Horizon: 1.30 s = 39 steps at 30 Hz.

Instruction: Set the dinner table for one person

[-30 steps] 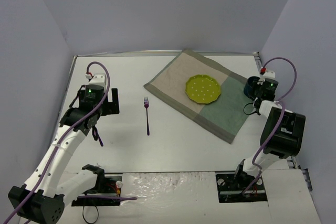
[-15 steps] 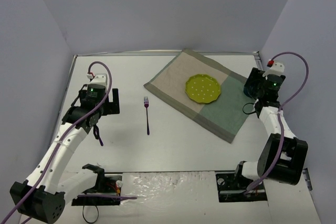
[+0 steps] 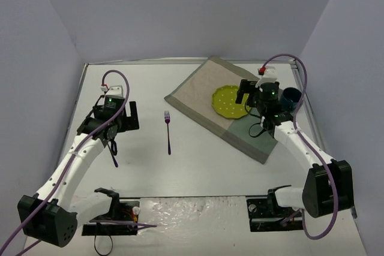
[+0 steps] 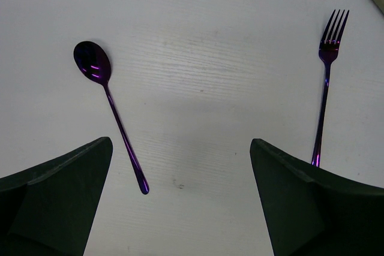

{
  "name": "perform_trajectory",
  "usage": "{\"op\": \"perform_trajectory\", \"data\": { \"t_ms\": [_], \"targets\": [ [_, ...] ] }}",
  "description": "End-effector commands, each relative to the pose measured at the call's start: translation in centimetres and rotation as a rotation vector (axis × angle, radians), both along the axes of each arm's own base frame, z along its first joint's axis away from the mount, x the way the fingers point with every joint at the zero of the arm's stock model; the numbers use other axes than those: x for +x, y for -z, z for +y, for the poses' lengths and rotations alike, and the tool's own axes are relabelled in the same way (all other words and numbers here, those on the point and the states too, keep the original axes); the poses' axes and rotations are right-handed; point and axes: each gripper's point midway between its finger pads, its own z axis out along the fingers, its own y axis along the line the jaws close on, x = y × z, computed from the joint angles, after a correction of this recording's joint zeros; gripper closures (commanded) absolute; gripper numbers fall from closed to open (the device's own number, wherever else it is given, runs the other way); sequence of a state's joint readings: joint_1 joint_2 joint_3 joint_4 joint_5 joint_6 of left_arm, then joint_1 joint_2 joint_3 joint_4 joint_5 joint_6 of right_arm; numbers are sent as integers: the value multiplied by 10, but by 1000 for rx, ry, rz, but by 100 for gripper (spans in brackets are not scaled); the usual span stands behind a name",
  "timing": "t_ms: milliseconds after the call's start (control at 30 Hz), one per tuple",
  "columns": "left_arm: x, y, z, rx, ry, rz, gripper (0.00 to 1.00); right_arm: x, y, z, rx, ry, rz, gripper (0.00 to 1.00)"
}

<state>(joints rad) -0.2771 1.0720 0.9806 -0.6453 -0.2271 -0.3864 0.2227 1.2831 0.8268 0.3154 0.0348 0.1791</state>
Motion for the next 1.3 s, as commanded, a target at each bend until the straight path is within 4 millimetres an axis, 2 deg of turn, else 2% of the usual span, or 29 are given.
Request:
{"op": "perform_trajectory", "data": {
  "t_ms": [0, 100, 200, 300, 367, 467, 533, 633, 733, 933, 1100, 1267],
  "targets": [
    [8, 0, -7, -81, -61, -36, 3, -12, -13, 48, 40, -90, -32, 0],
    [11, 6, -15, -107, -57, -23, 3, -20, -4, 59, 53, -127, -14, 0],
    [18, 17, -39, -108, -19, 14, 3, -30, -1, 61, 75, -142, -8, 0],
    [27, 25, -72, -105, 27, 15, 3, -39, -6, 60, 99, -145, -23, 0],
    [30, 39, -95, -99, 64, 40, 3, -46, -12, 57, 109, -146, -42, 0],
    [43, 50, -120, -98, 74, 51, 3, -58, -21, 60, 123, -185, -59, 0],
    [47, 65, -132, -73, 86, 87, 3, -62, -20, 58, 115, -190, -56, 0],
    [59, 76, -152, -66, 108, 97, 8, -69, -17, 51, 89, -181, -48, 0],
    [66, 87, -163, -64, 128, 118, 15, -74, -17, 47, 76, -178, -53, 0],
    [78, 104, -178, -66, 179, 136, 36, -79, -17, 44, 75, -173, -55, 0],
    [78, 120, -181, -60, 189, 169, 55, -81, -16, 43, 72, -171, -52, 0],
    [71, 132, -179, -69, 185, 197, 67, -84, -15, 42, 71, -172, -53, 0]
  ]
}}
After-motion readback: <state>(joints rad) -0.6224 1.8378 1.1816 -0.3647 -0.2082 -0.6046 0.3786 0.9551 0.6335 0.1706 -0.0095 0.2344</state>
